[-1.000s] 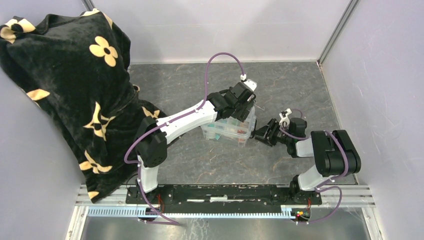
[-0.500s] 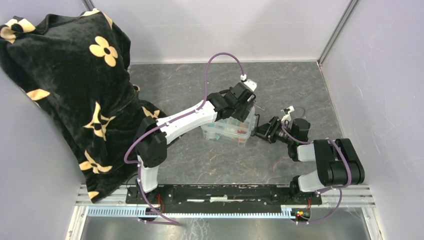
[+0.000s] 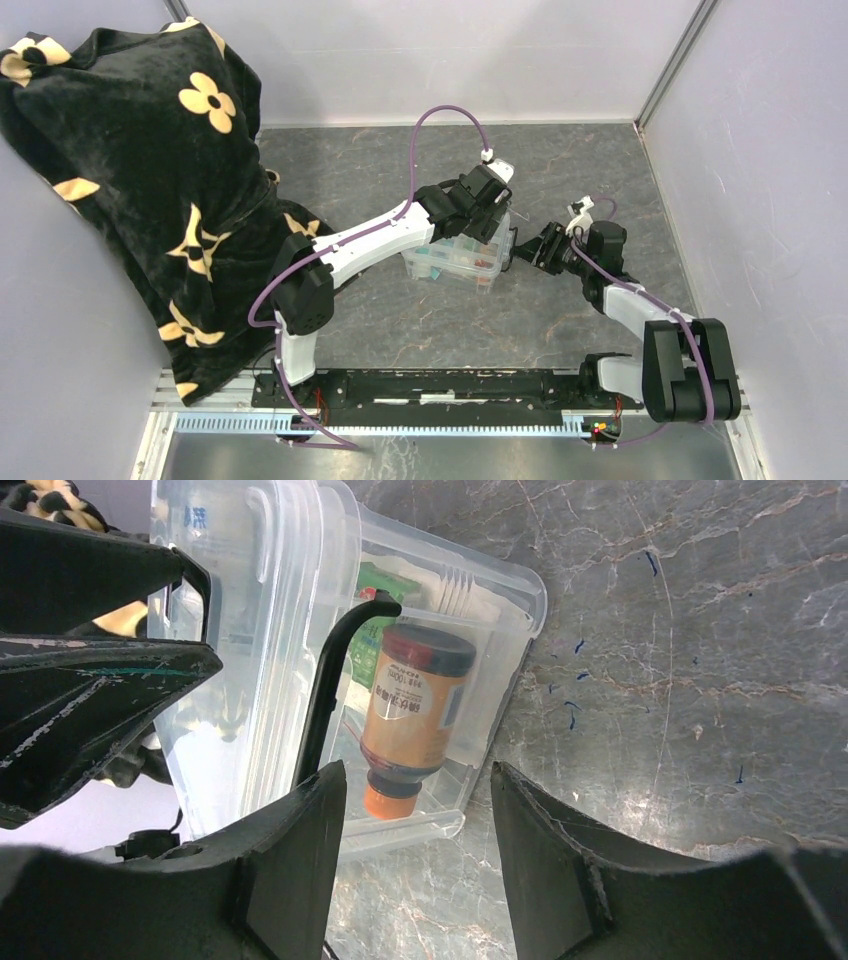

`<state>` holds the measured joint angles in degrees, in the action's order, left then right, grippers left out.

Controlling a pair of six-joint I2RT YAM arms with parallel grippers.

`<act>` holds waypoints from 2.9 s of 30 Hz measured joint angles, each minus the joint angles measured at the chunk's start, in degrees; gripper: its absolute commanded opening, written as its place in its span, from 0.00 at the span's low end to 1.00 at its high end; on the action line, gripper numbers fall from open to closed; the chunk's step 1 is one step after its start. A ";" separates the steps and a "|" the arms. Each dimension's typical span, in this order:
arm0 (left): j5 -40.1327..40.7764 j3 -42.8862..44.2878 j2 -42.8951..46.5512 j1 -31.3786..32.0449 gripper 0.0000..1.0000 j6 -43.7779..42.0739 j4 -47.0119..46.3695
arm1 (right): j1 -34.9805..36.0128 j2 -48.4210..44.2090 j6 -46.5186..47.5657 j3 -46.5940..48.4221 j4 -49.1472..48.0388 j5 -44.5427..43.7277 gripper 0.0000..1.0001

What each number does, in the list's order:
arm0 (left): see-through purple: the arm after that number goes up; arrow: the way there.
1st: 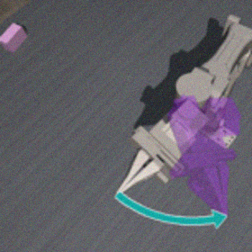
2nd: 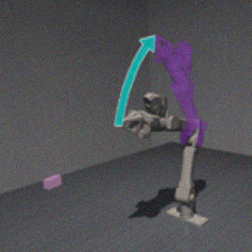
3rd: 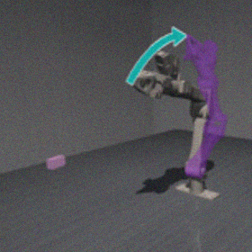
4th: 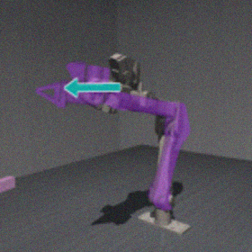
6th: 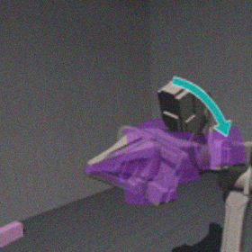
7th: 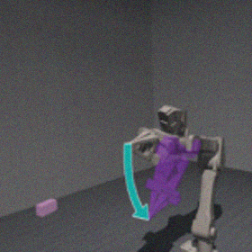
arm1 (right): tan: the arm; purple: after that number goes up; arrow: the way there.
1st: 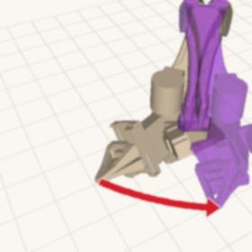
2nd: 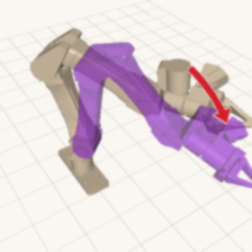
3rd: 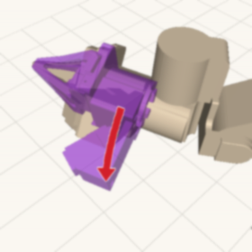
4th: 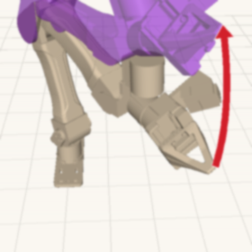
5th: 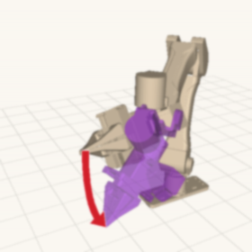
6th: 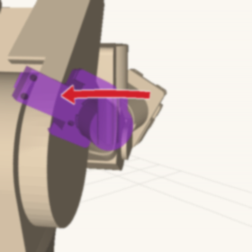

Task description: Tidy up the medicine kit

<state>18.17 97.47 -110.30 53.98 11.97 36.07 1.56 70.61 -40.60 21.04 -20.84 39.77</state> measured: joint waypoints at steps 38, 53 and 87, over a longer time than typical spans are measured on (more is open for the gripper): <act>-0.02 -0.04 -0.02 0.39 0.73 0.00 0.00 | 7.78 -5.31 9.44 9.84 19.54 -11.30 0.62; -0.04 -0.04 -0.02 0.52 0.72 0.00 -0.02 | 9.25 -6.80 9.62 12.04 20.11 -11.37 0.62; -11.89 -27.41 29.46 -24.39 0.96 9.05 -8.15 | 9.33 -21.92 11.82 10.45 26.40 -20.26 0.77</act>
<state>6.28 70.06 -80.84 29.58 21.02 27.92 10.90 48.69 -28.77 31.48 5.56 19.51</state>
